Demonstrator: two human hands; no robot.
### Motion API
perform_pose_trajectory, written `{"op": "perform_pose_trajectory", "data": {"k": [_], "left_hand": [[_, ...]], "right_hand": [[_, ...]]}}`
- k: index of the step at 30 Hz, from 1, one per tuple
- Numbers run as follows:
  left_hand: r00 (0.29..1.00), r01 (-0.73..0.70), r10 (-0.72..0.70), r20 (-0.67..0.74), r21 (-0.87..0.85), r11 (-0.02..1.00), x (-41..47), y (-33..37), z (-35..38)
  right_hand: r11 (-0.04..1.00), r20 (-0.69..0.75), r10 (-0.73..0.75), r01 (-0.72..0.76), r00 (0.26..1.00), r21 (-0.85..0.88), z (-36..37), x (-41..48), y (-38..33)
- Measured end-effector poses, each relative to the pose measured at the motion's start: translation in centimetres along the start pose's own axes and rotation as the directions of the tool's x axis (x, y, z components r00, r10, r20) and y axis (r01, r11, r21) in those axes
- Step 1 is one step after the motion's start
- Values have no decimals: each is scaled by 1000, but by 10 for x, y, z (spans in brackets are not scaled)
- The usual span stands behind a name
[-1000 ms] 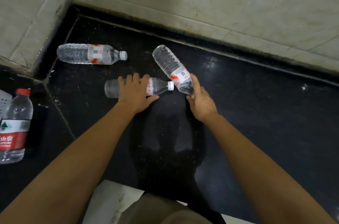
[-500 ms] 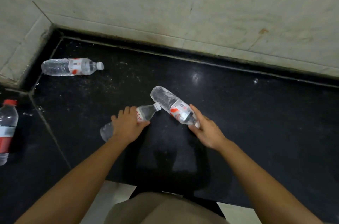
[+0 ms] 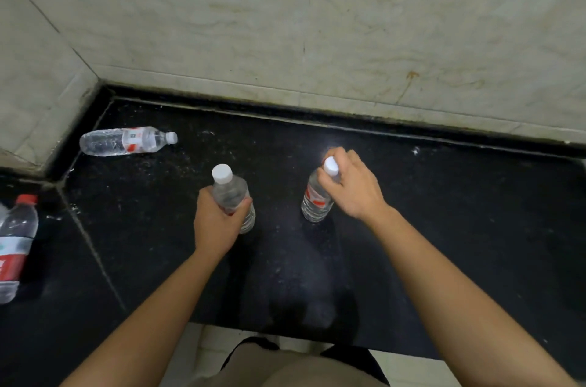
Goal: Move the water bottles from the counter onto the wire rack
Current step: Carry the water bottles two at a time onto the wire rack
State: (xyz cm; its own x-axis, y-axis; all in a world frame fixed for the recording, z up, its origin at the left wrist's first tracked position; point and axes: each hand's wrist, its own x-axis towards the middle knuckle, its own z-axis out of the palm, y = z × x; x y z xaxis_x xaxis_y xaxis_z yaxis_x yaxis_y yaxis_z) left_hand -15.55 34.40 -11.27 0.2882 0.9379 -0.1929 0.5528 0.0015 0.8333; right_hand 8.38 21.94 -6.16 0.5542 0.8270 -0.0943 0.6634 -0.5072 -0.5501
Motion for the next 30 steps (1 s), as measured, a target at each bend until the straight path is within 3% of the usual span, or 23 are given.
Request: {"op": "perform_pose_trajectory", "data": {"k": [4,8,15,21,27,30], "left_hand": [[997,-2,3,73,-11,1000,2,-5,-10],[989,-38,33,145,29,999,1,-6,-21],[960,-84,92,263,-41,996,3,-15,-24],[869,-144,183,460,-119,982,33,-26,-33],[893,-212,207,400,-33,977,39,12,-20],[873,-229,249,419,-97,969,21,48,-2]], "right_hand": [[993,-100,-63,72,993,94,25,-18,-4],[929,-149,147,-85,978,360,57,-37,-2],[888,-113,301,-235,947,394,74,-41,1],[810,-169,437,-305,884,502,86,-68,-10],[697,-226,585,-339,779,632,76,-128,-15],[701,-300,605,-315,738,640,51,-162,-10]]}}
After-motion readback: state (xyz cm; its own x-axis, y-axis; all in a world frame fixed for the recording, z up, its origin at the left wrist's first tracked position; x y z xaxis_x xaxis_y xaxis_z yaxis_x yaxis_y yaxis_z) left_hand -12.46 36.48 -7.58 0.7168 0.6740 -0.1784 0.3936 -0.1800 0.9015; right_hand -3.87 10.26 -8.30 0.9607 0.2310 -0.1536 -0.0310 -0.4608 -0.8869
